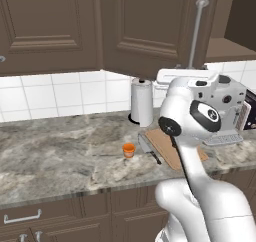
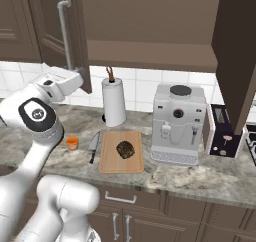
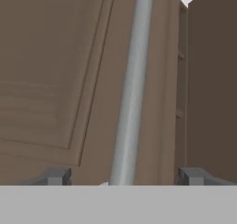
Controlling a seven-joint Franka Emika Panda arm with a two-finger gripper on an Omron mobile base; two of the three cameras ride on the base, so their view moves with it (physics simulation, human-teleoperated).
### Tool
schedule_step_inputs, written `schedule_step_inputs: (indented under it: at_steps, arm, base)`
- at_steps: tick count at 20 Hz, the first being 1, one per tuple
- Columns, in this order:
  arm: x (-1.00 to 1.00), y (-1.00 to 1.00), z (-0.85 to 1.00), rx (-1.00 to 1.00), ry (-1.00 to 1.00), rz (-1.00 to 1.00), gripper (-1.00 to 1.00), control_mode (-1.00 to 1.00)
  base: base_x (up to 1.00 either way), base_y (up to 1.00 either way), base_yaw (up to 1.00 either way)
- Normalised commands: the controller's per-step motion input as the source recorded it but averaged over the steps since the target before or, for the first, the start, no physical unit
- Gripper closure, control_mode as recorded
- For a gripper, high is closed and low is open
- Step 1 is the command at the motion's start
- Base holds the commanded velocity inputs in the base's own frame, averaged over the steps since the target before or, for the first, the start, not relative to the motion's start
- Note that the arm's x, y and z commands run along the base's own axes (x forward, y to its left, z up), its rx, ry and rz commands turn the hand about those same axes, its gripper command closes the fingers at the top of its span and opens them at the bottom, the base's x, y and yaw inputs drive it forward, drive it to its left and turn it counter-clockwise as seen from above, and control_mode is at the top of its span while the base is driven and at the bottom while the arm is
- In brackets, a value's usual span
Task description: Pick the bread, place it on the cutting board, pick the jam, place it on the counter, and close the cabinet.
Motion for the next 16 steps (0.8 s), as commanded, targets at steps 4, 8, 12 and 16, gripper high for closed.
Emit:
schedule_step_inputs:
  at_steps: [4, 8, 12, 16]
  arm:
    - [0.59, -0.25, -0.05, 0.00, 0.00, 0.01, -1.00, -1.00]
    - [0.56, -0.19, -0.02, 0.00, 0.00, 0.02, -1.00, -1.00]
    - [0.56, -0.17, -0.03, 0.00, 0.00, 0.01, -1.00, -1.00]
    - [0.40, -0.15, 0.00, 0.00, 0.00, 0.02, -1.00, -1.00]
  base:
    - [0.00, 0.00, 0.00]
    - [0.00, 0.00, 0.00]
    - [0.00, 0.00, 0.00]
    - [0.00, 0.00, 0.00]
